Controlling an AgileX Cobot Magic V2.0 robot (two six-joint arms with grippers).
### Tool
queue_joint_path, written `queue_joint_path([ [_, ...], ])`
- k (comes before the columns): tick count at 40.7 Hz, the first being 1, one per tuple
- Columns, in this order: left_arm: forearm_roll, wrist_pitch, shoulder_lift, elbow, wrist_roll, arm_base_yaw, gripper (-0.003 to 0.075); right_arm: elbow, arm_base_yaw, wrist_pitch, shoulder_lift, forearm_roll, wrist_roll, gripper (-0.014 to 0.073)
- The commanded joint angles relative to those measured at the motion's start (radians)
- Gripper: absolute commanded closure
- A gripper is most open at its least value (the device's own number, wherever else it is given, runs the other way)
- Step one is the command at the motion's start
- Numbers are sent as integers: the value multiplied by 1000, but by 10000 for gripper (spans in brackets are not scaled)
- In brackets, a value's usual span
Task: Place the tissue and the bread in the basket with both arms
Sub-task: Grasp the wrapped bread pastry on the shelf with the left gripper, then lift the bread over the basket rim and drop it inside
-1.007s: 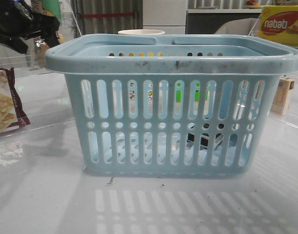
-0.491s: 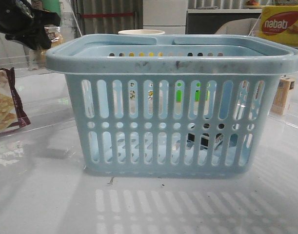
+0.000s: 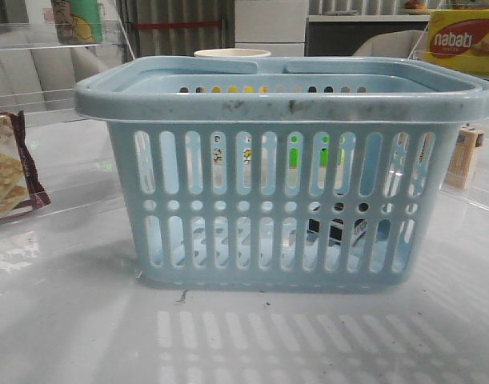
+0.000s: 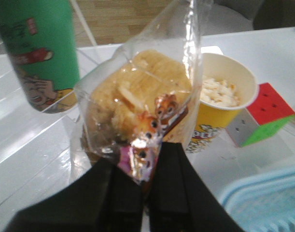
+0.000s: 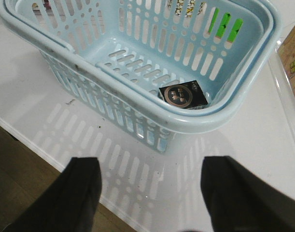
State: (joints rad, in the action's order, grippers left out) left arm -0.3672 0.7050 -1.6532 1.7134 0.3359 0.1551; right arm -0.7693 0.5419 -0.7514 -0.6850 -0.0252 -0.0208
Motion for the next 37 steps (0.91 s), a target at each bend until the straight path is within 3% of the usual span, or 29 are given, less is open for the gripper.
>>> queue_joint_path([
  [1,-30,23,106,36,59,50,629,-28,-2,68,5,-9,4,46],
  [11,-30,184,135,36,106,216,629,-28,-2,68,5,-9,4,46],
  [21,-30,193,60,36,107,367,629,-28,-2,68,5,-9,4,46],
  [29,-30,192,-41,36,107,422,627,-28,-2,68,5,-9,4,46],
  [32,-30,192,-79,36,107,422,592,-28,-2,68,5,-9,4,46],
  [37,-26,193,-126,36,108,422,405,-28,-2,68,5,-9,4,46],
])
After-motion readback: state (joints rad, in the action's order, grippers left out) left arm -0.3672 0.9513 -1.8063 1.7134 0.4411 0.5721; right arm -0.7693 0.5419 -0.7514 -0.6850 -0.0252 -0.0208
